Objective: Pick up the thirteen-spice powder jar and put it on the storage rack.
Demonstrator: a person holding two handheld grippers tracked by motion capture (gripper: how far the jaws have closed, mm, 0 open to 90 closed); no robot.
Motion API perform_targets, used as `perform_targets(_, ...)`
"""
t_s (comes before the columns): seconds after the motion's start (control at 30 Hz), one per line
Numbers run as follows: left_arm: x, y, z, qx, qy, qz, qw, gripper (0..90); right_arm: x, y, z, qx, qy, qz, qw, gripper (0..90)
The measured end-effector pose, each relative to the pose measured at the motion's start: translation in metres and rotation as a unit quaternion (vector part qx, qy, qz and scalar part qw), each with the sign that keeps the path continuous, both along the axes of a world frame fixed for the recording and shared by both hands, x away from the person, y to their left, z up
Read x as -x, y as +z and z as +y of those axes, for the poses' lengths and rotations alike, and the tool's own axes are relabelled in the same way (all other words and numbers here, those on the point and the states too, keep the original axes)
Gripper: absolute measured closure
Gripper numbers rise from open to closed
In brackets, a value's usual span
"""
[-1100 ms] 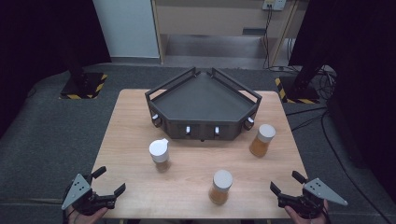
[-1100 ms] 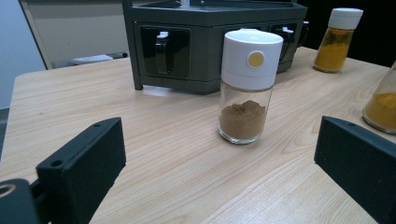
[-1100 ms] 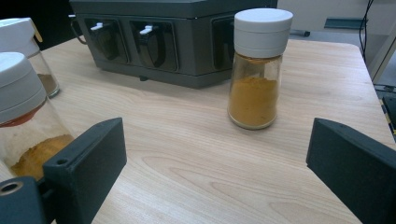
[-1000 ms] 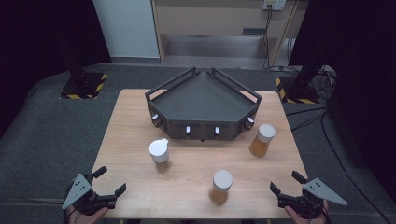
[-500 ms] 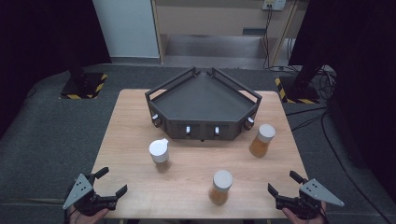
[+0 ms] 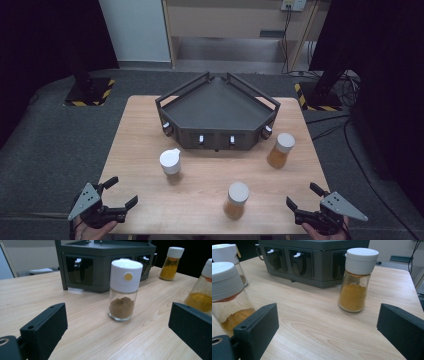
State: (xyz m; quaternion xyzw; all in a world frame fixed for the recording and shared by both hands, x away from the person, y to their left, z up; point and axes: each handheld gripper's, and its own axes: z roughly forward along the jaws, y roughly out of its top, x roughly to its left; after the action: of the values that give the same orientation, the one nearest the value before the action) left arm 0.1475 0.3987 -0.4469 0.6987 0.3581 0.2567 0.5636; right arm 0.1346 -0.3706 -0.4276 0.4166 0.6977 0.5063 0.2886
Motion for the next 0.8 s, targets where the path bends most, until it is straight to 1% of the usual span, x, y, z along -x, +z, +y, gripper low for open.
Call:
perform_targets(0.07,-0.003,0.006,-0.001,0.0,0.0,0.0,1.0,1.0,0.0,0.0,0.0,-0.001,-0.001,0.0,1.0,3.9)
perform_targets(0.2,-0.011,0.016,0.002,0.009,-0.005,-0.003,0.9999,1.3,0.0,0.0,0.0,-0.001,-0.001,0.001,1.0,4.0)
perform_targets(0.37,-0.021,0.028,0.003,0.01,-0.013,-0.006,0.9999,1.2,0.0,0.0,-0.001,-0.005,-0.003,0.001,1.0,4.0)
perform_targets(0.5,-0.031,0.037,0.001,0.002,-0.022,-0.003,0.9998,1.1,0.0,0.0,-0.001,-0.004,-0.003,0.001,1.0,4.1)
perform_targets(0.6,-0.037,0.041,0.001,0.002,-0.029,-0.003,0.9996,1.0,0.0,0.0,-0.001,-0.004,-0.003,0.002,1.0,4.1)
perform_targets(0.7,-0.046,0.046,-0.001,0.0,-0.037,0.004,0.9993,1.1,0.0,-0.001,-0.001,-0.005,-0.004,0.002,1.0,4.2)
perform_targets(0.8,-0.052,0.05,-0.003,-0.004,-0.044,0.006,0.999,1.0,0.0,-0.001,-0.001,-0.005,-0.004,0.002,1.0,4.3)
